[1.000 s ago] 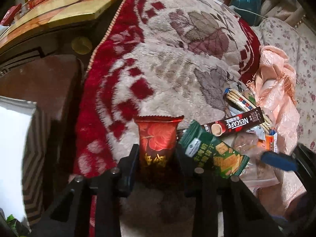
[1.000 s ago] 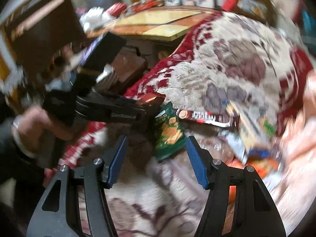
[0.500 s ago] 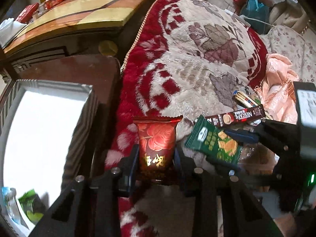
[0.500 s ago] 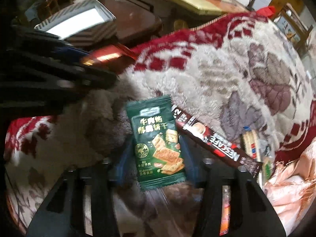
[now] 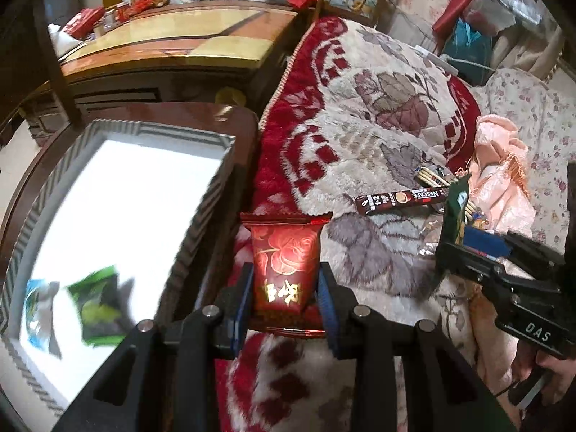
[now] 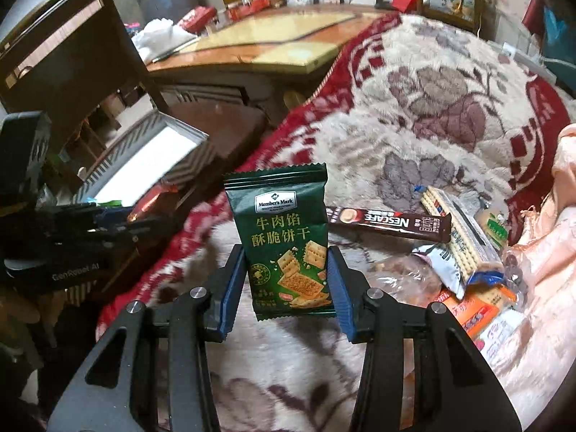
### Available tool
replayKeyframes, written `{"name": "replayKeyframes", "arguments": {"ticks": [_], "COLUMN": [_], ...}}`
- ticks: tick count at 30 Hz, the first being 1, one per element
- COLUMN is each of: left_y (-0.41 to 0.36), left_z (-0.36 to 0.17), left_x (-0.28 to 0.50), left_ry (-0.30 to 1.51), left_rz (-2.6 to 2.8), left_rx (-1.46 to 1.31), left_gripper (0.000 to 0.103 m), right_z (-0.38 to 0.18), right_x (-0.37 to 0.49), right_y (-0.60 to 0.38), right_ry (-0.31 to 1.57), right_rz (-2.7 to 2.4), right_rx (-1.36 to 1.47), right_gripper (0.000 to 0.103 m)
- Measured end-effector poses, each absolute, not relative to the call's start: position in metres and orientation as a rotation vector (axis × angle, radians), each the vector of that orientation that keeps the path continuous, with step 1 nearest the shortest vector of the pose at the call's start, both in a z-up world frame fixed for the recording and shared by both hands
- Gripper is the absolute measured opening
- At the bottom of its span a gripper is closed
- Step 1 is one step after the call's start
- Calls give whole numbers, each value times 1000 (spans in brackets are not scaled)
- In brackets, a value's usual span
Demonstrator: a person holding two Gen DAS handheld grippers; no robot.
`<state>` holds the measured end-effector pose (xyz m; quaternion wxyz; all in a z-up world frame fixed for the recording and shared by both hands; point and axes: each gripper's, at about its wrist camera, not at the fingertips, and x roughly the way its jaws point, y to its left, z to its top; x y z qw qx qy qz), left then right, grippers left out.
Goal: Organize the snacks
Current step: 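Carry the red packet with the left gripper and green cracker packet with the right to the tray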
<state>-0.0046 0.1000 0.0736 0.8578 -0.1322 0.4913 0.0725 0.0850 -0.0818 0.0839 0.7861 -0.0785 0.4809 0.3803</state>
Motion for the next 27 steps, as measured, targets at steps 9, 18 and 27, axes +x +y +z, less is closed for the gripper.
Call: {"name": "replayKeyframes", "arguments": {"ticks": [9, 18, 27], "left_y": [109, 134, 168], "left_z": [90, 101, 100], "left_x": [-47, -81, -107], "left_ry": [981, 943, 936], "left_rz": [233, 320, 400], "left_rx": [-207, -203, -247], "left_gripper": [36, 36, 36], "right_z": [80, 82, 95], "right_x": [38, 6, -10], "right_y": [-65, -42, -17], "right_ry": [1079, 1084, 1061], "right_rz": [882, 928, 977], "right_rx": [-99, -115, -161], "right_gripper": [44, 44, 44]}}
